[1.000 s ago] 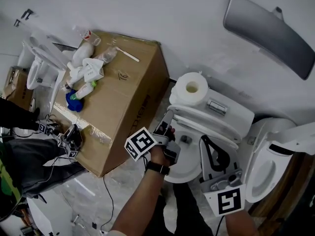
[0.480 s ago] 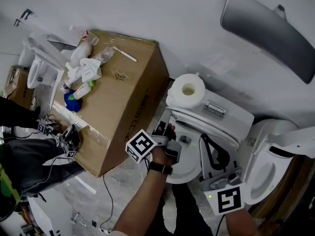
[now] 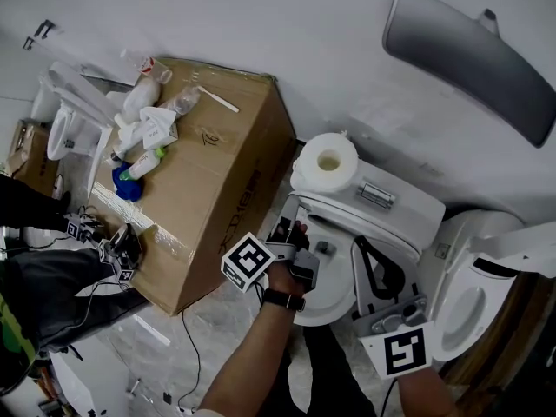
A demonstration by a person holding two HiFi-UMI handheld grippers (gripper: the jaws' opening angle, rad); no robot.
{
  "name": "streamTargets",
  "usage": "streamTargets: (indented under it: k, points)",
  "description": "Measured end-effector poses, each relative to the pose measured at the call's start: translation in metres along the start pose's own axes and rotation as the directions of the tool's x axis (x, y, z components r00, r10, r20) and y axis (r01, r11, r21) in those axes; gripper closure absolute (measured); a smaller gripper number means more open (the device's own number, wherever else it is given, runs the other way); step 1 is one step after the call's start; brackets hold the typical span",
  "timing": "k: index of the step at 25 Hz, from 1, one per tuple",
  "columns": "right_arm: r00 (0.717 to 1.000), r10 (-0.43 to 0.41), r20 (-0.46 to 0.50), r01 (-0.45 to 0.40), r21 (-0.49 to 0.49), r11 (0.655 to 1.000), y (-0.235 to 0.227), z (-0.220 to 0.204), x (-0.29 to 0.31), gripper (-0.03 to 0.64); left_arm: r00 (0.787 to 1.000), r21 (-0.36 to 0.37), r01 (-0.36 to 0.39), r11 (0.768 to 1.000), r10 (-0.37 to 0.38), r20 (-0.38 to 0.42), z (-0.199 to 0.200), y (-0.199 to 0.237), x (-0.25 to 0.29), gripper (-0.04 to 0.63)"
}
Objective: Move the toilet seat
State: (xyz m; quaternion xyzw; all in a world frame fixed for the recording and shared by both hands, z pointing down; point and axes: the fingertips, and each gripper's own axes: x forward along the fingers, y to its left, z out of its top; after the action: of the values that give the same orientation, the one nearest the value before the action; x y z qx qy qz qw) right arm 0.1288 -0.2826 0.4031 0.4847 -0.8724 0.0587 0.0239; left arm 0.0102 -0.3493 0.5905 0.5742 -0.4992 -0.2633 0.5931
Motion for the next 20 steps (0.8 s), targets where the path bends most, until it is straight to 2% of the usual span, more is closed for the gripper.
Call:
streamTargets:
  k: [1, 8, 13, 17, 20]
  points:
    - [1.000, 0.000, 0.002, 0.000, 0.000, 1.000, 0.001, 0.002, -0.001, 0.603, 1.000, 0.007, 0.005, 1.000, -0.005, -0.005, -0.001, -0.003, -0.002, 0.424]
    - [1.000, -0.010, 0.022, 0.010, 0.015, 1.000, 0.017, 0.020, -0.007, 0.603, 0.997, 0.050, 0.042, 0.998, -0.039, -0.061, -0.007, -0.034, -0.027, 0.479]
    - [0.999, 0.016, 0.035, -0.015, -0.032, 0.999, 0.037, 0.037, -0.019, 0.603, 0.990, 0.141, 0.079, 0.987, -0.061, -0.127, -0.010, -0.065, -0.061, 0.543]
    - [0.999, -0.009, 0.035, 0.009, -0.005, 1.000, 0.055, 0.053, -0.033, 0.603, 0.977, 0.251, 0.129, 0.959, -0.080, -0.197, -0.015, -0.096, -0.092, 0.569]
    - [0.999, -0.018, 0.033, 0.018, -0.003, 1.000, 0.075, 0.063, -0.049, 0.603, 0.965, 0.366, 0.180, 0.913, -0.093, -0.244, -0.017, -0.122, -0.122, 0.583]
